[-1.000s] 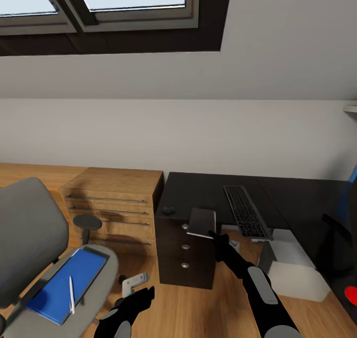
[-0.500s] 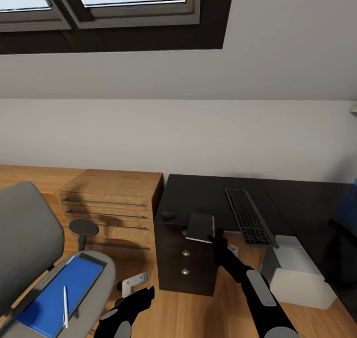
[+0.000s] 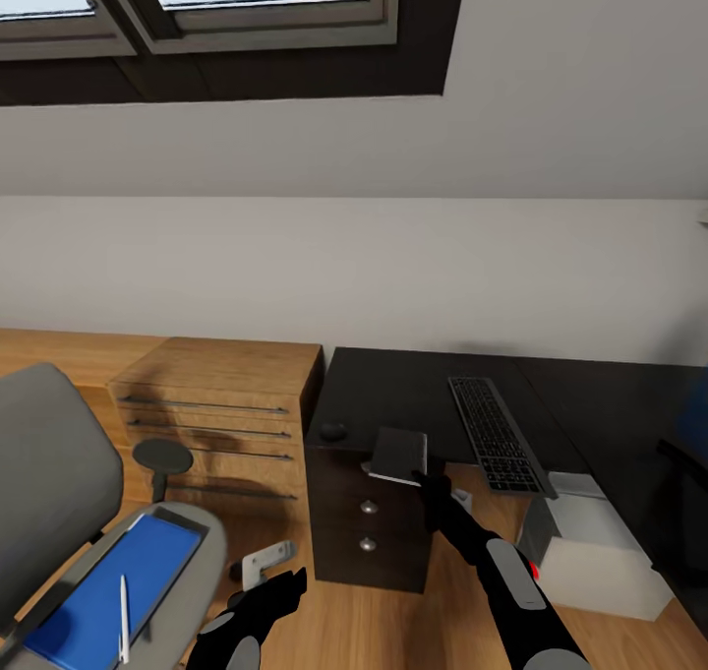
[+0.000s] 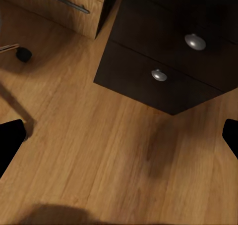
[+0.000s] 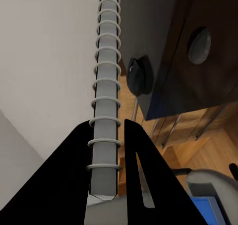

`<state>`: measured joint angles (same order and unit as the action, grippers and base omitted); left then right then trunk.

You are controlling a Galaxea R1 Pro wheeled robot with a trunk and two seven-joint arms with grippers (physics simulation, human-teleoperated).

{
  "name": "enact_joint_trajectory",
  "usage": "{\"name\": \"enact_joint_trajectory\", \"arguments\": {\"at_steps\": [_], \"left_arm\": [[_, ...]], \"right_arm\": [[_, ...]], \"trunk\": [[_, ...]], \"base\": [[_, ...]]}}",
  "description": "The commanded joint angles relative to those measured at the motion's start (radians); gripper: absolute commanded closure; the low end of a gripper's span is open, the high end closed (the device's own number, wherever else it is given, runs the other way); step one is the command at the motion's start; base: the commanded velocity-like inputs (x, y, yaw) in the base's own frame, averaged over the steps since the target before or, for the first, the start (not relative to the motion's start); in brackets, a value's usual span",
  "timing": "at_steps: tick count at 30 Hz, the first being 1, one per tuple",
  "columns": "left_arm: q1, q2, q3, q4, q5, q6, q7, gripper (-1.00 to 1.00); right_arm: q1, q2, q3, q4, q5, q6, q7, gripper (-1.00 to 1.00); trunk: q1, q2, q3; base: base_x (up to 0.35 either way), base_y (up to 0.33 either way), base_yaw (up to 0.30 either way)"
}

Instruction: In the bedroom, organize the workspace by keeping the computer under the desk, ensuring the monitor is on the desk, placing the keyboard on the desk next to the monitor, placing the mouse on the desk next to the keyboard, moving the folder from the swivel chair onto the desk next to the mouse, stacking the notebook on top of the folder with the pen on top of the notebook, and positioning the swivel chair next to the desk.

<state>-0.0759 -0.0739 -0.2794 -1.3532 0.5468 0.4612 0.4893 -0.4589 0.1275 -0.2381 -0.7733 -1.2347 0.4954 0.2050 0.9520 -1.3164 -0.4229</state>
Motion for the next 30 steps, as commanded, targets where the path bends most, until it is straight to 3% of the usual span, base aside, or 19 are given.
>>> {"name": "enact_joint_trajectory", "arguments": {"at_steps": [1,30], "left_arm": [[-0.001,0.000,-0.001,-0.001,0.010,0.001,0.009,-1.00],[-0.001,0.000,-0.001,-0.003,0.009,0.002,0.008,-1.00]], "right_arm": [[-0.001,0.001,-0.006,0.000,-0.003,0.008,0.002,1.00],[-0.001,0.000,-0.006,0.001,-0.001,0.000,0.002,1.00]], "trunk": [[0.000,-0.001,-0.001],[0.000,-0.001,-0.001]], "base": [[0.117,0.000,0.000],[0.101,0.000,0.000]]}}
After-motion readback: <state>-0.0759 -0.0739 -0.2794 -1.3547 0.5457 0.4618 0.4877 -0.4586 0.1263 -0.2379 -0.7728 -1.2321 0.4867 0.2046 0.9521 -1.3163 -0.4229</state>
